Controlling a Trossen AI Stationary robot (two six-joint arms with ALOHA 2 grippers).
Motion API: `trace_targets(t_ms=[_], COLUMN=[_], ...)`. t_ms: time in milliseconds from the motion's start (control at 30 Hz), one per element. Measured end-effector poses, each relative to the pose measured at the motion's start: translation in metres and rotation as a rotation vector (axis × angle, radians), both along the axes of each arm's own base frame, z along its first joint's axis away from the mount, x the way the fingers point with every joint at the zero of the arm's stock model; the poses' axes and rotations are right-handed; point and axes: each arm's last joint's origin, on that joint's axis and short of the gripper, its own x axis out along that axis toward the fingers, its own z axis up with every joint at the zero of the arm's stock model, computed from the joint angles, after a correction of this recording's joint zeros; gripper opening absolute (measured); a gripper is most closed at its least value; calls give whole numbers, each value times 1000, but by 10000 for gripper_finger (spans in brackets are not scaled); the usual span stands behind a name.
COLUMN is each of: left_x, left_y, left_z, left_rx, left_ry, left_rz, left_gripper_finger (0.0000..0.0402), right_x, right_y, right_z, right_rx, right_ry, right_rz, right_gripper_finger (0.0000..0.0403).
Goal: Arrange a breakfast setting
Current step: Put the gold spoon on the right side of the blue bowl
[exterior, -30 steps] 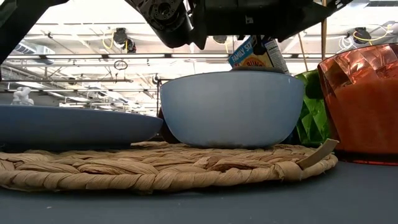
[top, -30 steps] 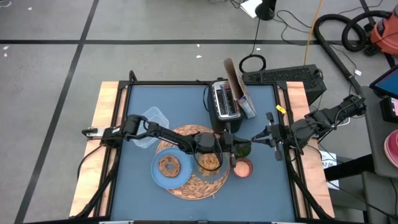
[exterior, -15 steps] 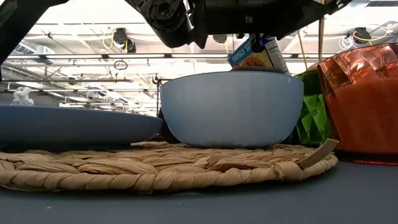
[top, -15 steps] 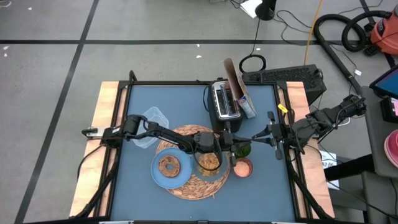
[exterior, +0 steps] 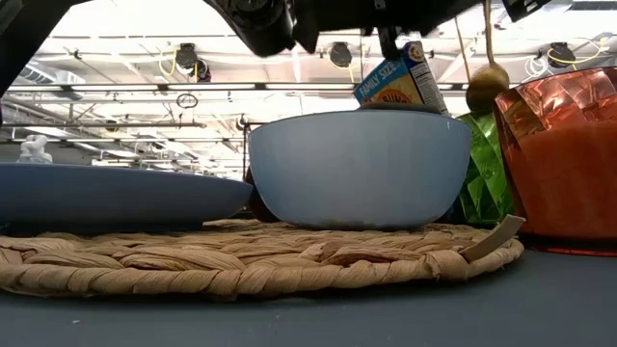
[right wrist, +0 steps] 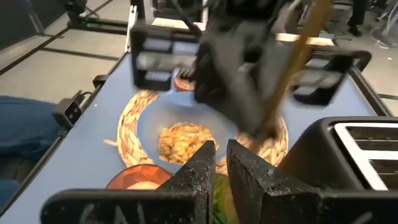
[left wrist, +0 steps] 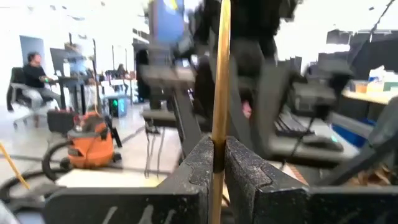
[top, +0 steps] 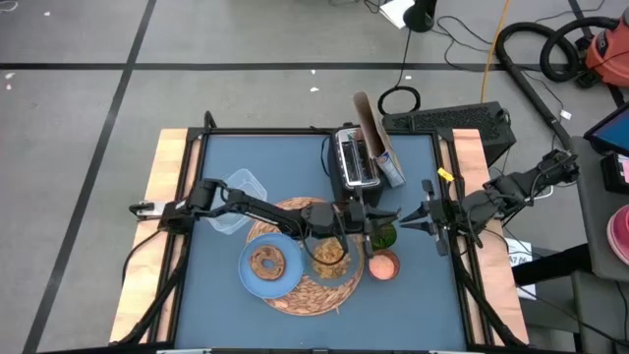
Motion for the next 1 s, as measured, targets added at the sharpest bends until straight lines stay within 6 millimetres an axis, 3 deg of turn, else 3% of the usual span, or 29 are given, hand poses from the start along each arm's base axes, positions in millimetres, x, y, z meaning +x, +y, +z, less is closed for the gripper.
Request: trace_targets(t_ms=[667,1000], left_x=[-37,-44], left_y=[4,2], left_z=[68,61], left_rx=[197,267], left_ry=[254,427], left_rz=[9,-10], left_gripper_finger=[28,28], right_x=[-8,-8], right_y=[-4,-4], right_z=[3,2], right_rx=[8,8], right_ry=[-27,-17], right_rz=[-10,-13], right_gripper_finger=[34,34])
